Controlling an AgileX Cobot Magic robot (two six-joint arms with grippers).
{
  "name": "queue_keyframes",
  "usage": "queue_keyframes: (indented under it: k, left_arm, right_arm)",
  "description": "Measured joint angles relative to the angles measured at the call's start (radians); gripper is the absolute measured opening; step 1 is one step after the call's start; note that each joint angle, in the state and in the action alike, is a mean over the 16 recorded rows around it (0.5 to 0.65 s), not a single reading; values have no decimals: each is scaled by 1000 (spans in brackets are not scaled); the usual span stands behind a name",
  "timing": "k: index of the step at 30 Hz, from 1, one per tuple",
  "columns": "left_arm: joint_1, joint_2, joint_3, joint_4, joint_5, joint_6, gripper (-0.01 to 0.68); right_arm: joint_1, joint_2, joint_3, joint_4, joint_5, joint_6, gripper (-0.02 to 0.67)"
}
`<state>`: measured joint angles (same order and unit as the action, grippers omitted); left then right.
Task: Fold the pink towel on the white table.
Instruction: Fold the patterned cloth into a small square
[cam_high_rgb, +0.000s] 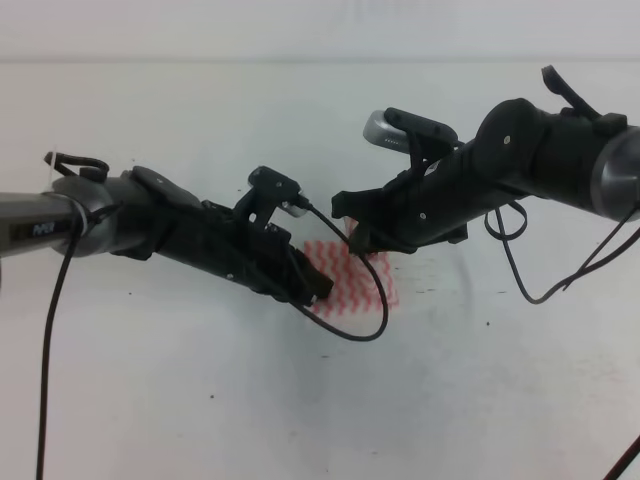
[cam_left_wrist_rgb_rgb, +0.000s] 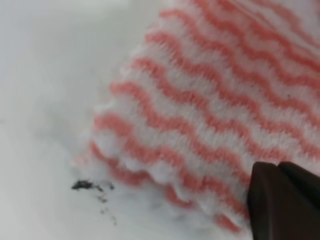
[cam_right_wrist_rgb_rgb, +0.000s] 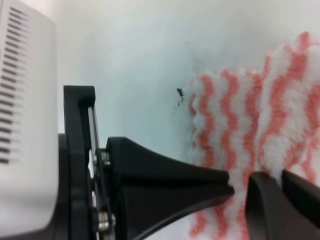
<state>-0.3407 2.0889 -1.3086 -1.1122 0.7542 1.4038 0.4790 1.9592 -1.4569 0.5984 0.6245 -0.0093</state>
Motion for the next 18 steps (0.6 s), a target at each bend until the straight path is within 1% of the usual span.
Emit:
queue_keyframes:
  k: [9,18]
  left_arm:
    - [32,-23,0,11,70,117,-4]
    - [71,-27,0,-21,191,332,-5]
  right_arm:
    - [0,0,0,-2,-2,0,-17]
    - [0,1,0,-5,-1,0,-17]
